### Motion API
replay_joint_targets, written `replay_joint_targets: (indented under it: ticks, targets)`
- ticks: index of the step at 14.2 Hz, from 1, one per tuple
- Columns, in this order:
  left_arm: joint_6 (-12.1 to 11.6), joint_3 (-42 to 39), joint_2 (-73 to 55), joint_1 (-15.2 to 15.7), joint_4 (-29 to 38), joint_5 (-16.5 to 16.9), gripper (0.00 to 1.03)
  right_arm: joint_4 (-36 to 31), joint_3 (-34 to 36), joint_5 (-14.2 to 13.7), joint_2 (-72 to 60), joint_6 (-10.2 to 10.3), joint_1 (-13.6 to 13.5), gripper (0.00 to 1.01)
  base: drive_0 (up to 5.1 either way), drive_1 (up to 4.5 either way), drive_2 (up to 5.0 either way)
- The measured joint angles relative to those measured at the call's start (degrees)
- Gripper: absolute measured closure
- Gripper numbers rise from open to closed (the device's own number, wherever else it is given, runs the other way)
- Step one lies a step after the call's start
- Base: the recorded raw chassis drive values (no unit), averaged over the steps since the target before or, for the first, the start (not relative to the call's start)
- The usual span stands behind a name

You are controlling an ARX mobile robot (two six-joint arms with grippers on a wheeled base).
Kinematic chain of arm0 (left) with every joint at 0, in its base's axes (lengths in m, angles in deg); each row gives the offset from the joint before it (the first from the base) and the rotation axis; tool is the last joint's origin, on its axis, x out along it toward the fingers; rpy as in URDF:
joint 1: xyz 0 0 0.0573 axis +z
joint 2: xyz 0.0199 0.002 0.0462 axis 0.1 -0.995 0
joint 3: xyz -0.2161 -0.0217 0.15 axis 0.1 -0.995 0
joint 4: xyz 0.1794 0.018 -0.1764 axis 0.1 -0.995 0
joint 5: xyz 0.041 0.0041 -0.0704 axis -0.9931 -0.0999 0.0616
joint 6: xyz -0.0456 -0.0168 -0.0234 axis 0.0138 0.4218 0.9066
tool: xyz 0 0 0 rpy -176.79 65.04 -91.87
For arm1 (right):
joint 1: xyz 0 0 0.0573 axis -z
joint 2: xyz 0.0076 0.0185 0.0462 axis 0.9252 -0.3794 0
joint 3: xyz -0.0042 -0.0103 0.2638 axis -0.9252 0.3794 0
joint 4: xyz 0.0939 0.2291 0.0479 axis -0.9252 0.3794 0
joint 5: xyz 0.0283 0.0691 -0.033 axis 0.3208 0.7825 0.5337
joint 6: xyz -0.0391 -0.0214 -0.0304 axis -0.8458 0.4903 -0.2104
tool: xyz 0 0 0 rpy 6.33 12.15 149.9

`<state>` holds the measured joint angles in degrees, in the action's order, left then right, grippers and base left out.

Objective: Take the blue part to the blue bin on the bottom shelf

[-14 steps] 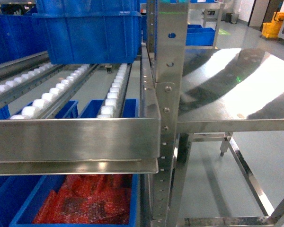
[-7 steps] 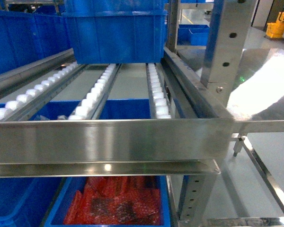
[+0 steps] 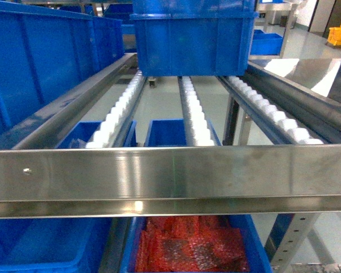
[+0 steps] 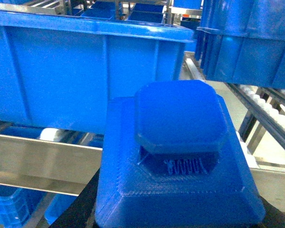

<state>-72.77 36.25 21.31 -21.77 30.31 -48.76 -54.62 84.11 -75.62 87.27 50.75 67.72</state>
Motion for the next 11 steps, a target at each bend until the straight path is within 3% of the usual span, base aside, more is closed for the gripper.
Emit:
replay_joint_targets:
  ticks: [11]
  targets:
    - [0.0, 0.0, 0.2, 0.0, 0.0, -0.4, 0.60, -0.4, 0.0, 0.3, 0.0, 0.0, 0.0, 0.03, -5.1, 2.36, 2.4]
